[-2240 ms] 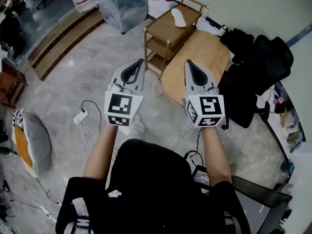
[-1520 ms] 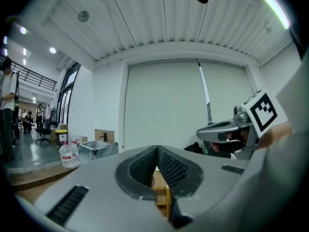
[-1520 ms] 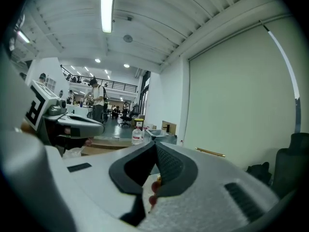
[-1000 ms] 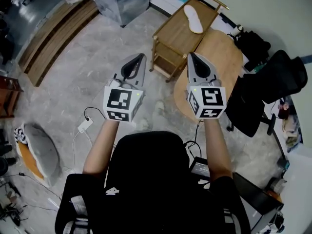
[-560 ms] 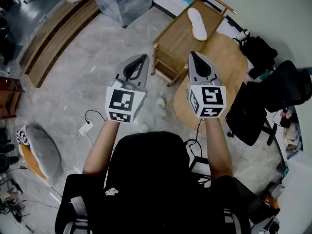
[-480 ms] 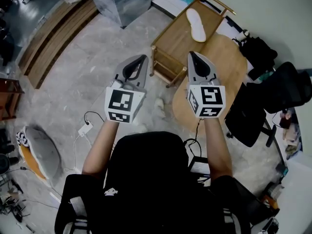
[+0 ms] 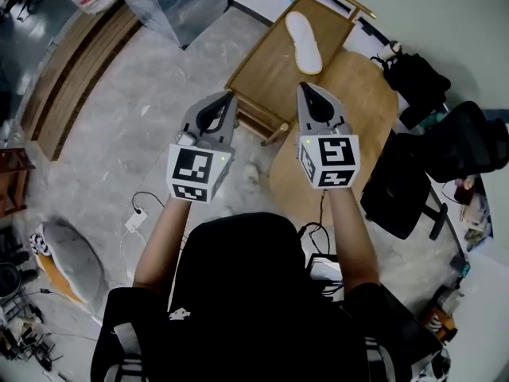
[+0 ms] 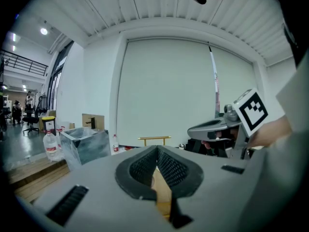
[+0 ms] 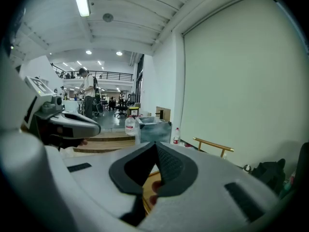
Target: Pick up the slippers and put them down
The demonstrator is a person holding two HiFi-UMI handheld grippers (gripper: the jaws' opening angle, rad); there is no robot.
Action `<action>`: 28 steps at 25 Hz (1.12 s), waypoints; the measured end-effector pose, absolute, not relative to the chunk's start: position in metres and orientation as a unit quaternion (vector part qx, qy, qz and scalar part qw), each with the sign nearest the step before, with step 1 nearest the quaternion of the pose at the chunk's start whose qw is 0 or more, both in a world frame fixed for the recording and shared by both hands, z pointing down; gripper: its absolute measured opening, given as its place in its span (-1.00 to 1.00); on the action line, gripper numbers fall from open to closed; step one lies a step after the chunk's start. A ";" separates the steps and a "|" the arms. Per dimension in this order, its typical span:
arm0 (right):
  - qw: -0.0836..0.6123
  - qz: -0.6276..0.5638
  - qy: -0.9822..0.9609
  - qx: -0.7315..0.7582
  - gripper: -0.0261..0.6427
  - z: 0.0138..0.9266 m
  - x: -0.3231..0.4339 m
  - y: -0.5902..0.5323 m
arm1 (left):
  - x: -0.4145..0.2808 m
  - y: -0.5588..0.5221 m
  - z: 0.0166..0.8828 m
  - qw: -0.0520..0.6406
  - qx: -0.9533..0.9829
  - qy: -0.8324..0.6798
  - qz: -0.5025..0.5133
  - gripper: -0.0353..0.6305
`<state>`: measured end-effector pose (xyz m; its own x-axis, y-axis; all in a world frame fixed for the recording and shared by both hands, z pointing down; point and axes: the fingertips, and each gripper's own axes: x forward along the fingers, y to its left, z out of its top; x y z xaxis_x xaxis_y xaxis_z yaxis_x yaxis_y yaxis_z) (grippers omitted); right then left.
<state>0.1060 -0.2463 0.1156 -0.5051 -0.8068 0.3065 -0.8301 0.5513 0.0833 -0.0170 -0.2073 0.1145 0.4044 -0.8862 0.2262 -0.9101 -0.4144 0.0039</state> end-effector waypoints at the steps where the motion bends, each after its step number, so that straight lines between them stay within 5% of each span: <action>1: 0.161 0.040 -0.866 0.472 -0.96 0.120 0.108 -0.252 | -0.013 -0.214 0.119 0.067 0.837 -0.535 0.097 -0.88; 28: 0.248 0.169 -0.816 0.494 -0.96 0.297 0.179 -0.360 | 0.067 -0.335 0.292 0.181 0.852 -0.460 0.172 -0.88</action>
<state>0.1788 -0.3595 0.2966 -0.3902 -0.7222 0.5712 -0.8896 0.4557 -0.0316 0.0673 -0.3352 0.2921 0.5173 -0.7221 0.4593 -0.8463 -0.5113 0.1494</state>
